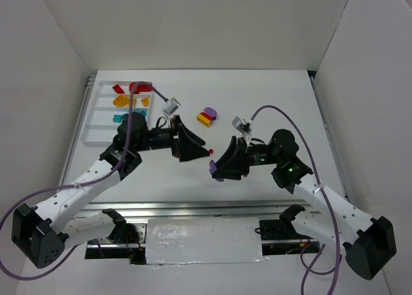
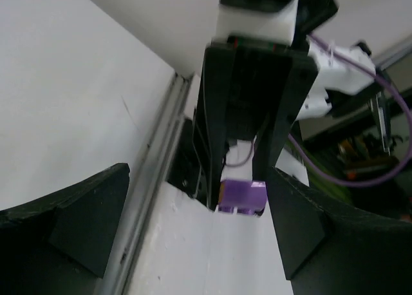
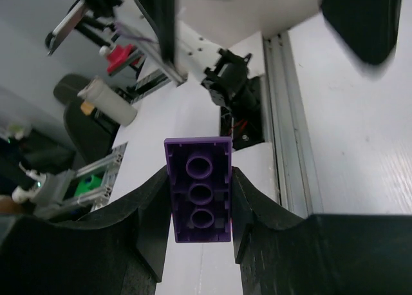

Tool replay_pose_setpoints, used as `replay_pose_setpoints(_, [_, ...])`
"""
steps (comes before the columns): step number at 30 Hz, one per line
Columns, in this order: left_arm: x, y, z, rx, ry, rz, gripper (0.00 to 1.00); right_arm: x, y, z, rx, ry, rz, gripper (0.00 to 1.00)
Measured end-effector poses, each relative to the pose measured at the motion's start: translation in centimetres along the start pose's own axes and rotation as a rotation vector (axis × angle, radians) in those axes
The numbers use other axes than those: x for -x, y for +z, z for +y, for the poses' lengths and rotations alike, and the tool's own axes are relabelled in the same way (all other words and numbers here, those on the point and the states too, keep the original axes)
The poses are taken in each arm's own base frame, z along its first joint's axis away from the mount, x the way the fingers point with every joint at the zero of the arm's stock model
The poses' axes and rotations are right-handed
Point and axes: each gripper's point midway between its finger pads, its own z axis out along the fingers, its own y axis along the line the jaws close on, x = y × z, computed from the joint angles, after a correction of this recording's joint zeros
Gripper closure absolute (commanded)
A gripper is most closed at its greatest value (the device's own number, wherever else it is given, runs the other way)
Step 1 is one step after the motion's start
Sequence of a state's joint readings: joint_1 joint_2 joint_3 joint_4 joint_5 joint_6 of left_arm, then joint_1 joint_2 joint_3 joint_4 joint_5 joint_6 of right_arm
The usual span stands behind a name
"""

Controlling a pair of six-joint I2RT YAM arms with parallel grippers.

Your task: Sort the legos into containers by color

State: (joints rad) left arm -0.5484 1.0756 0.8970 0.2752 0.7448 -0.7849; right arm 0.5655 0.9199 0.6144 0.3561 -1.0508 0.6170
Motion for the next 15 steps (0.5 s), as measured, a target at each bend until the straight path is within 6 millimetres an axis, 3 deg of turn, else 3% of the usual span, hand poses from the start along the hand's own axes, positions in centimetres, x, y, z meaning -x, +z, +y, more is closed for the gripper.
replay_pose_setpoints(2, [-3.1, 0.6, -1.4, -0.038, -0.011, 0.076, 0.01, 0.2, -0.3, 1.7, 0.037, -0.061, -0.009, 1.00])
replay_pose_setpoints(5, [-5.6, 0.4, -4.3, -0.112, 0.005, 0.126, 0.01, 0.4, -0.6, 2.9, 0.054, -0.103, -0.026, 1.00])
replay_pose_setpoints(10, [-6.1, -0.1, -7.7, -0.194, 0.067, 0.110, 0.06, -0.5, -0.5, 2.7, 0.038, -0.078, -0.025, 1.00])
replay_pose_setpoints(15, [-6.2, 0.2, -7.8, -0.181, 0.066, 0.094, 0.10, -0.7, -0.3, 3.2, 0.030, -0.080, -0.031, 1.00])
